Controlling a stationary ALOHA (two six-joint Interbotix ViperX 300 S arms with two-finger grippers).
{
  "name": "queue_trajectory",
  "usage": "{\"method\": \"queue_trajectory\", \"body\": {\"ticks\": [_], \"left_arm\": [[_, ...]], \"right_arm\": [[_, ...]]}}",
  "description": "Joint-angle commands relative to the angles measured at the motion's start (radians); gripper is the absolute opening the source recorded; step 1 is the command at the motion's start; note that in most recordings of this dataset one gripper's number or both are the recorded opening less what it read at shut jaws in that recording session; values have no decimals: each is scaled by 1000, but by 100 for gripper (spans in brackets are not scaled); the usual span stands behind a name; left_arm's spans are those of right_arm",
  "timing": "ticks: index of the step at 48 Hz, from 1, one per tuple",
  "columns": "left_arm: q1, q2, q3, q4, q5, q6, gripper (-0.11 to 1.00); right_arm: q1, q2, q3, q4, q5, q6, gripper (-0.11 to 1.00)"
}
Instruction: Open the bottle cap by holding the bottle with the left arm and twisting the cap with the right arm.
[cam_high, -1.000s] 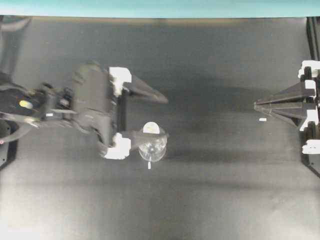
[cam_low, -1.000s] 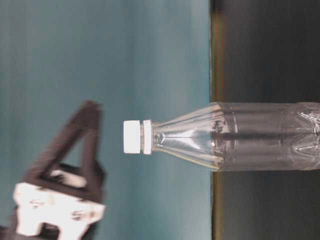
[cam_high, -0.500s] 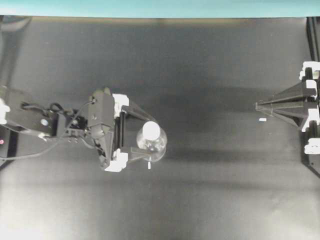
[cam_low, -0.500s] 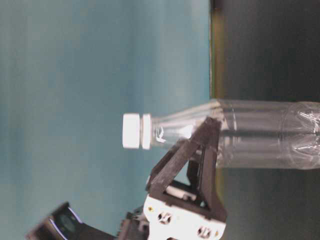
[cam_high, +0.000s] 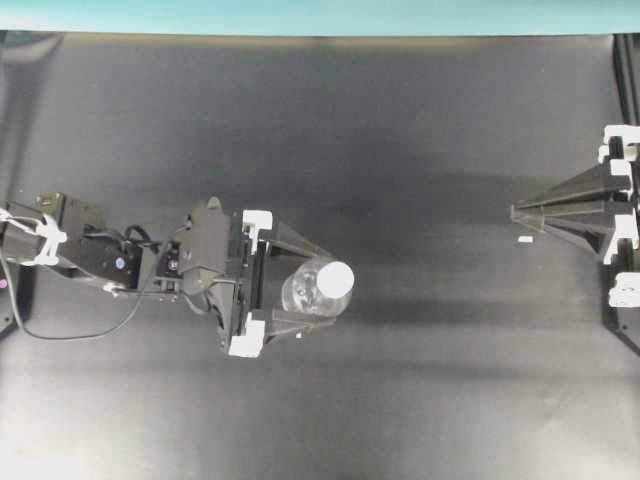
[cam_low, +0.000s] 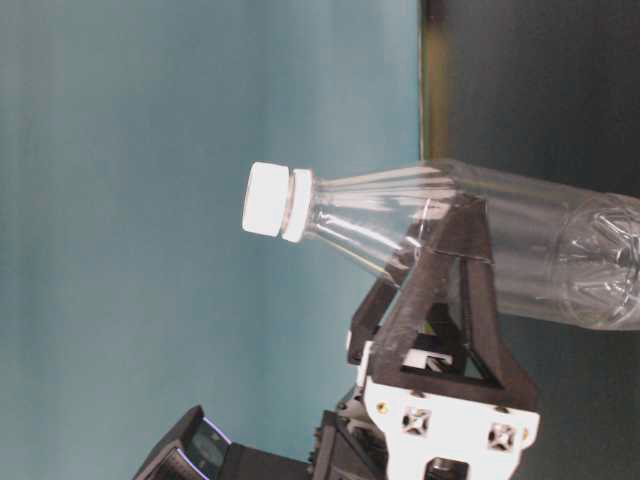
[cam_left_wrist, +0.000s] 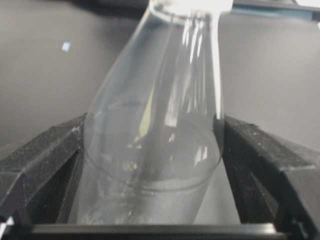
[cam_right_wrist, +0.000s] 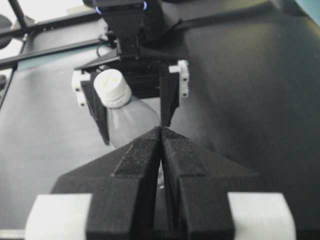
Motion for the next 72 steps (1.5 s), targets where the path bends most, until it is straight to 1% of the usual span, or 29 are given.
{"method": "queue_trajectory", "body": {"ticks": [1,10,25,30,33,36,41,43,46,52,55,57,61,65,69,72], "left_arm": [[3,66,26,-3,64,3,99],[12,66,29,-3,123,8,99],[15,64,26,-3,126,3,98],[15,55,18,-3,126,3,96],[14,46,14,-3,124,6,90],[11,38,11,-2,123,8,83],[8,37,14,-3,117,9,83],[5,37,14,-2,112,12,83],[2,37,17,-3,107,14,83],[2,35,15,-3,106,14,83],[2,37,15,-3,107,14,83],[2,35,14,-3,106,14,83],[2,37,12,-3,106,14,83],[2,37,12,-3,106,14,83],[3,35,14,-3,106,14,83],[2,35,15,-3,106,14,83]], "right_arm": [[-15,6,-12,3,-6,8,0],[-15,6,-11,3,-6,8,0],[-14,5,-9,3,-5,11,0],[-9,6,-12,14,14,12,0],[-3,11,-18,28,64,23,0],[3,21,-40,49,137,49,0],[18,57,-103,81,293,110,0],[32,77,-144,86,379,141,0],[49,106,-204,86,472,169,0],[78,184,-337,86,638,176,0],[86,239,-411,86,710,178,3],[86,291,-476,92,770,179,7],[86,383,-571,103,848,179,23],[81,489,-675,107,923,184,45],[80,581,-767,107,966,199,69],[71,653,-838,107,1003,225,81]]}}
